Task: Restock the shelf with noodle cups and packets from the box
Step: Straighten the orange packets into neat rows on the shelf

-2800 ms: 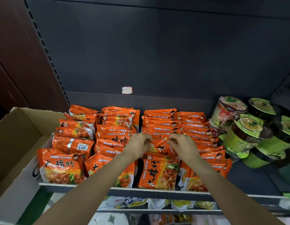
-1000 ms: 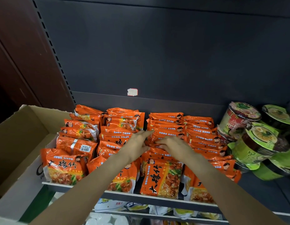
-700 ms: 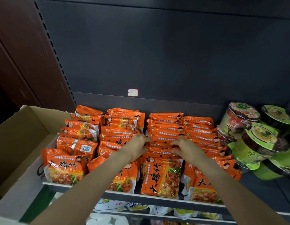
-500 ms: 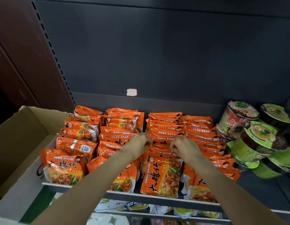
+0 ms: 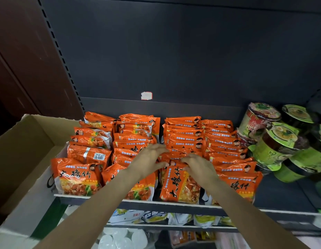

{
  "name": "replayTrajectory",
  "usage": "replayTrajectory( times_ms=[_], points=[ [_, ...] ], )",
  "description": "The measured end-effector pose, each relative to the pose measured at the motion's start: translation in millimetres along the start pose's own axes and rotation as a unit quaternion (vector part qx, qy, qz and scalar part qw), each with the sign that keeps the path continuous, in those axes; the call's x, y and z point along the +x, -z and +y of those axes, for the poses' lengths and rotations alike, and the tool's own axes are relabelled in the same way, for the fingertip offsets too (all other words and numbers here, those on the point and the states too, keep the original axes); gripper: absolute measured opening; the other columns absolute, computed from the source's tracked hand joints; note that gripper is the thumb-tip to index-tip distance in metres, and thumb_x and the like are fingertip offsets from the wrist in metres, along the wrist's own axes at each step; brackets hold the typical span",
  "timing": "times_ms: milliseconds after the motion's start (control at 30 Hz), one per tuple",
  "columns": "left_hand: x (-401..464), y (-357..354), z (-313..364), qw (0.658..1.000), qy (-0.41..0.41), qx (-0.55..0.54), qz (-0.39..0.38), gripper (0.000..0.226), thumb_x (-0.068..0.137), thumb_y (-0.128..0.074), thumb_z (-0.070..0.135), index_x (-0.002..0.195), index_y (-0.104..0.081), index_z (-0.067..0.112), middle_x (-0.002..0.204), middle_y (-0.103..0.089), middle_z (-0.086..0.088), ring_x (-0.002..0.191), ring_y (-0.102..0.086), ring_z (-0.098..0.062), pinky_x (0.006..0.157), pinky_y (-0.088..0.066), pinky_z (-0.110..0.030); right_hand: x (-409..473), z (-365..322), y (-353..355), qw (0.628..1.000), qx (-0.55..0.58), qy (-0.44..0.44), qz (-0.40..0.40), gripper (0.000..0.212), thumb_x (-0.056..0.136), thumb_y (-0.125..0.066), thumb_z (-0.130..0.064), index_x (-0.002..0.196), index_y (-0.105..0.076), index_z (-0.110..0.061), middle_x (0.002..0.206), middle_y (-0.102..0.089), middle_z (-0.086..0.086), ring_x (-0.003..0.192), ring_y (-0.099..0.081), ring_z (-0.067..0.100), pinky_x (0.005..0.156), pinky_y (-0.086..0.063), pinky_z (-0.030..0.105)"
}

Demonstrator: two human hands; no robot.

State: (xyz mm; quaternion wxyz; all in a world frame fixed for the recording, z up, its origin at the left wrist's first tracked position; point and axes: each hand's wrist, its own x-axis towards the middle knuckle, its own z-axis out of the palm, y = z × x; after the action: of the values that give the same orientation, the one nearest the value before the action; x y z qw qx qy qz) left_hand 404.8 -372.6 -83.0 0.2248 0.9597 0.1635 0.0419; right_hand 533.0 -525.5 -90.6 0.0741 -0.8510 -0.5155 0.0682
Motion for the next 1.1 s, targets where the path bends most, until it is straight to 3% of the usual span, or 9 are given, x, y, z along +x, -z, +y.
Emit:
replayTrajectory(
  times_ms=[100,200,300,433,500,633,800,933,1100],
  points=[
    [-8,0,2,0.998,-0.010,-0.027,0.062,0.053,0.084,-0.067,0.034,0.133,-0.050,0.023,0.137,-0.046,0.005,0.129,-0.037,-0.014,0.110,-0.031,-0.029,-6,4,8,0.996,0.042,-0.049,0.053,0.024,0.092,-0.057,-0.020,0.116,-0.058,-0.017,0.113,-0.058,0.002,0.098,-0.061,0.021,0.079,-0.053,0.034],
    [-11,-3,8,0.999,-0.002,-0.016,0.044,0.059,0.083,-0.068,0.036,0.136,-0.045,0.022,0.133,-0.048,0.003,0.127,-0.038,-0.017,0.109,-0.032,-0.032,-10,9,13,0.982,0.117,-0.096,0.116,0.020,0.091,-0.059,-0.017,0.109,-0.056,-0.009,0.100,-0.060,0.005,0.090,-0.060,0.023,0.079,-0.052,0.036],
    [-7,-8,12,0.999,0.015,0.047,0.005,0.060,0.085,-0.066,0.029,0.139,-0.039,0.025,0.135,-0.048,0.000,0.128,-0.040,-0.019,0.109,-0.030,-0.036,-14,6,7,0.981,0.130,-0.130,0.055,0.024,0.091,-0.057,-0.010,0.113,-0.049,-0.005,0.095,-0.057,0.006,0.090,-0.063,0.025,0.080,-0.054,0.035],
    [-1,-13,16,0.995,0.002,0.095,-0.015,0.057,0.088,-0.063,0.021,0.139,-0.039,0.027,0.133,-0.050,-0.001,0.127,-0.041,-0.021,0.109,-0.028,-0.039,-22,4,2,0.984,0.114,-0.132,0.045,0.070,0.087,-0.061,-0.008,0.142,-0.020,-0.020,0.133,-0.041,0.009,0.120,-0.047,0.025,0.094,-0.049,0.040],
    [0,-17,19,0.991,-0.029,0.124,-0.027,0.055,0.089,-0.062,0.022,0.139,-0.040,0.027,0.134,-0.048,-0.001,0.126,-0.040,-0.020,0.106,-0.028,-0.038,-27,5,5,0.992,0.054,-0.102,0.059,0.083,0.085,-0.064,-0.011,0.147,-0.011,-0.029,0.140,-0.032,0.005,0.125,-0.040,0.021,0.093,-0.049,0.036],
    [2,-24,20,0.985,-0.058,0.162,-0.008,0.057,0.087,-0.062,0.029,0.139,-0.038,0.026,0.138,-0.040,0.000,0.126,-0.033,-0.019,0.103,-0.028,-0.035,-28,6,1,0.997,-0.073,-0.030,0.014,0.072,0.085,-0.067,-0.023,0.145,-0.026,-0.029,0.141,-0.034,0.001,0.127,-0.037,0.018,0.104,-0.039,0.032],
    [2,-23,11,0.982,0.007,0.186,-0.005,0.098,0.077,-0.071,0.045,0.149,-0.009,0.019,0.155,-0.009,-0.007,0.142,-0.013,-0.027,0.115,-0.017,-0.040,-24,7,-14,0.989,-0.148,-0.020,-0.020,0.066,0.084,-0.067,-0.030,0.140,-0.035,-0.019,0.135,-0.042,0.003,0.126,-0.039,0.021,0.112,-0.024,0.033],
    [8,-26,11,0.971,0.023,0.236,-0.034,0.101,0.077,-0.068,0.051,0.149,-0.005,0.020,0.154,-0.011,-0.014,0.140,-0.021,-0.030,0.115,-0.018,-0.042,-21,4,-17,0.982,-0.188,-0.009,-0.020,0.066,0.084,-0.065,-0.035,0.138,-0.033,-0.016,0.136,-0.040,0.006,0.126,-0.039,0.023,0.112,-0.023,0.036],
    [12,-28,13,0.977,0.015,0.209,-0.047,0.099,0.077,-0.071,0.045,0.149,-0.009,0.018,0.148,-0.015,-0.014,0.132,-0.033,-0.031,0.112,-0.024,-0.040,-20,4,-21,0.977,-0.210,-0.011,-0.023,0.072,0.082,-0.066,-0.039,0.140,-0.032,-0.014,0.139,-0.039,0.009,0.128,-0.038,0.025,0.110,-0.023,0.038]
  ],
)
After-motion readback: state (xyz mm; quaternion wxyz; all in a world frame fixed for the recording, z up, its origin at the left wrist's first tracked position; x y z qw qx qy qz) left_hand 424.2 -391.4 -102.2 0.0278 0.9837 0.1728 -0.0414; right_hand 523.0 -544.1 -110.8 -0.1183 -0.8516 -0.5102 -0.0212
